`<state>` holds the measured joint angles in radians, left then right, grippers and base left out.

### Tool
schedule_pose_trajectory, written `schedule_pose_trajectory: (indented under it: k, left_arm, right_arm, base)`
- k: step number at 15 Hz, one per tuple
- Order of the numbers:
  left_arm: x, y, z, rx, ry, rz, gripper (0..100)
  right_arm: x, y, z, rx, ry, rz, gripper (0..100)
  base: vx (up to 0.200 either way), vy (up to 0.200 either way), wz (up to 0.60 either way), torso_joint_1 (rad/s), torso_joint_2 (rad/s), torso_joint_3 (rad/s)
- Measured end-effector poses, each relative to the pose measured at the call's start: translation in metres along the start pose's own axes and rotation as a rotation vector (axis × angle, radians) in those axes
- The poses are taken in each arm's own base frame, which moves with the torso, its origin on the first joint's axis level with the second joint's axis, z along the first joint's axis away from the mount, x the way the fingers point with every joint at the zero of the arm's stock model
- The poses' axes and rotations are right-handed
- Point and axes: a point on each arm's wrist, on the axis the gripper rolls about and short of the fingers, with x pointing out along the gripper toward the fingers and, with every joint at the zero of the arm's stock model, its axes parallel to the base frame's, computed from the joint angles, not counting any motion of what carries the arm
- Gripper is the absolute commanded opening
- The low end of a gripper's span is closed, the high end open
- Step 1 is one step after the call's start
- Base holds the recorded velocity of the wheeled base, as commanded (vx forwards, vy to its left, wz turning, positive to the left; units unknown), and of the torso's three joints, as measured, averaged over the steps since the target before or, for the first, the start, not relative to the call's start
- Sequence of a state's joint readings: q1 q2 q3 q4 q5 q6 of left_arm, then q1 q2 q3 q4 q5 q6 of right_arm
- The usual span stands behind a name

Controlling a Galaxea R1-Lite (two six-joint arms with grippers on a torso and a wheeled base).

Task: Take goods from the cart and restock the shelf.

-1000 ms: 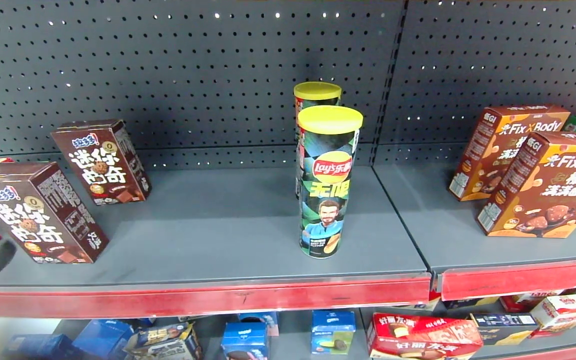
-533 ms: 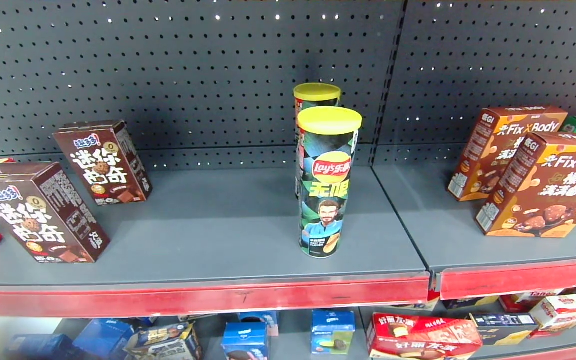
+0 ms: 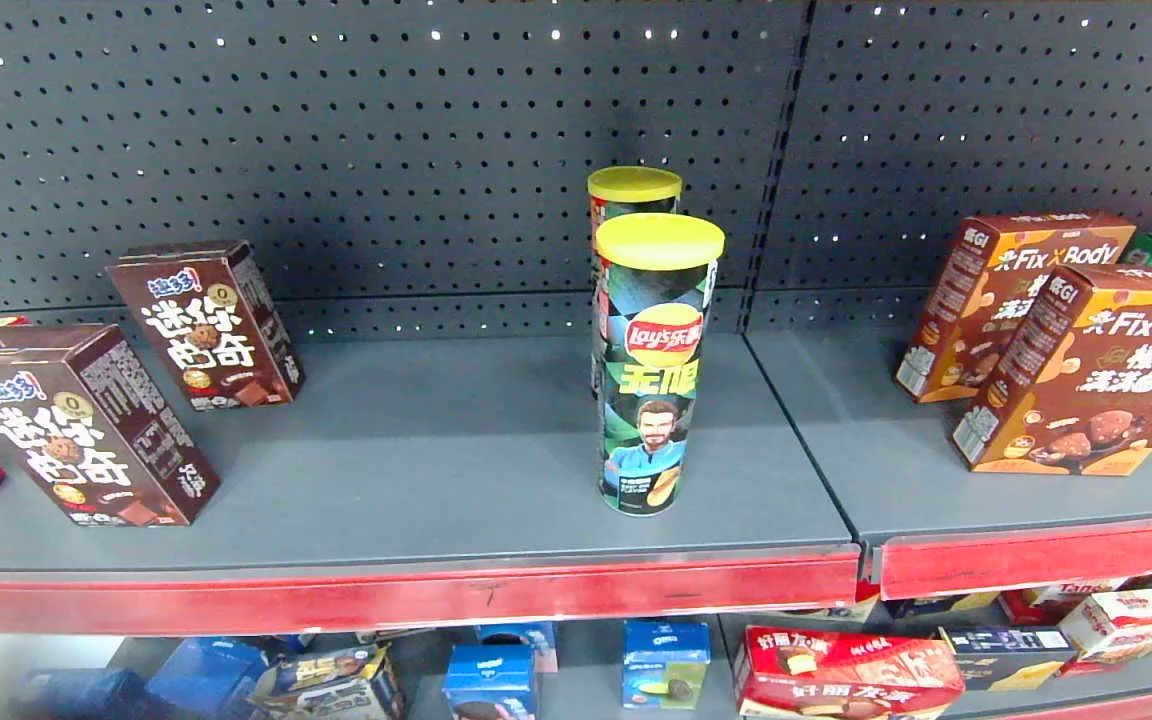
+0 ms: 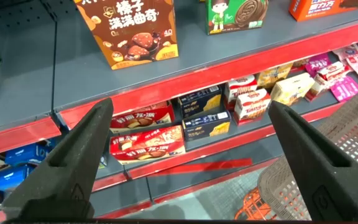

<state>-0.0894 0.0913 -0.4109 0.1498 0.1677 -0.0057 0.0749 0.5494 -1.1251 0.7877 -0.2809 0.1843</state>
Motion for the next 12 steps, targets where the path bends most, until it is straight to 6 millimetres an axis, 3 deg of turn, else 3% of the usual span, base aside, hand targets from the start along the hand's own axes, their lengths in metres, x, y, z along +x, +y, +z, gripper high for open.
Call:
schedule_pose_trajectory:
  k: [5,10,12]
  left_arm:
    - [0.017,-0.003,-0.034,-0.005,-0.033,0.004,100]
    - [0.025,-0.004,-0.072,0.032,0.055,0.007,100]
    - [0.024,-0.003,-0.09,0.051,0.175,0.004,100]
  right_arm:
    - [-0.001,0.0,0.0,0.001,-0.006,0.004,100]
    - [0.0,0.0,-0.001,0.015,0.0,0.008,100]
    - [0.0,-0.001,0.0,0.029,-0.001,0.011,100]
  base:
    - [0.0,0.0,0.0,0.0,0.0,0.0]
    - [0.0,0.0,0.0,0.0,0.0,0.0]
    - [0.0,0.0,0.0,0.0,0.0,0.0]
